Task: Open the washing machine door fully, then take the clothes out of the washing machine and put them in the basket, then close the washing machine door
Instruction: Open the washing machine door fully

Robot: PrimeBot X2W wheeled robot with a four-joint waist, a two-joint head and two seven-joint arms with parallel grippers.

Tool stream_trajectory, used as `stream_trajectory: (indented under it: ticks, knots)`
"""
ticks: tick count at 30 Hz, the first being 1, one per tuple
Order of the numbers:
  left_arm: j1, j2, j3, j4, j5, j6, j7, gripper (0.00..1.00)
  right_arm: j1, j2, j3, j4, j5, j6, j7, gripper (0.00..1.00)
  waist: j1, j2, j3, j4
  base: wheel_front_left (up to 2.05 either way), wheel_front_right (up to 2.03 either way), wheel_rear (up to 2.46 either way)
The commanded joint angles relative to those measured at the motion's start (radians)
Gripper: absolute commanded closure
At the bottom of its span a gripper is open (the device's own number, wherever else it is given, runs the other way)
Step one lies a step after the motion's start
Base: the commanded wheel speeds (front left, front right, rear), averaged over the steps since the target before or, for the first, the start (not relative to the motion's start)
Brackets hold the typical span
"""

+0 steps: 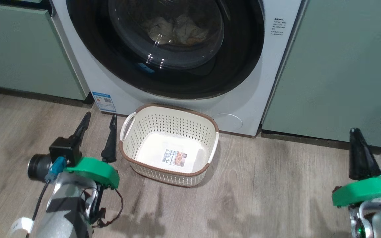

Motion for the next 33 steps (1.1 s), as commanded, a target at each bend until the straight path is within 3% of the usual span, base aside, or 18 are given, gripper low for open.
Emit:
stream_trajectory:
  ticks: [1,18,25,32,33]
  knots:
    - [-0.059,0.012,0.042,-0.028,0.01,-0.002,-0.006,0.0,-0.053,-0.018,0.022,-0.019,0.026,-0.001,-0.011,1.0,0.0,0.0,0.0,0.001,0.0,0.0,0.0]
    - [-0.057,-0.014,0.002,-0.024,0.017,-0.024,-0.006,0.0,-0.239,-0.018,0.016,0.133,0.481,-0.001,-0.011,1.0,0.0,0.0,0.045,0.054,0.0,0.0,0.0]
    - [-0.082,-0.02,-0.025,-0.024,0.011,-0.032,-0.006,0.0,-0.378,-0.026,0.012,0.22,0.765,-0.001,-0.011,1.0,0.0,0.0,0.12,0.091,0.0,0.0,0.0]
    - [-0.108,-0.023,-0.05,-0.031,0.001,-0.037,-0.006,0.0,-0.511,-0.113,0.07,0.281,1.102,-0.001,0.016,1.0,0.0,0.0,0.187,0.135,0.0,0.0,0.0]
    - [-0.108,-0.023,-0.05,-0.031,0.001,-0.037,-0.006,0.0,-0.511,-0.113,0.07,0.281,1.102,-0.001,0.016,1.0,0.0,0.0,0.187,0.135,0.0,0.0,0.0]
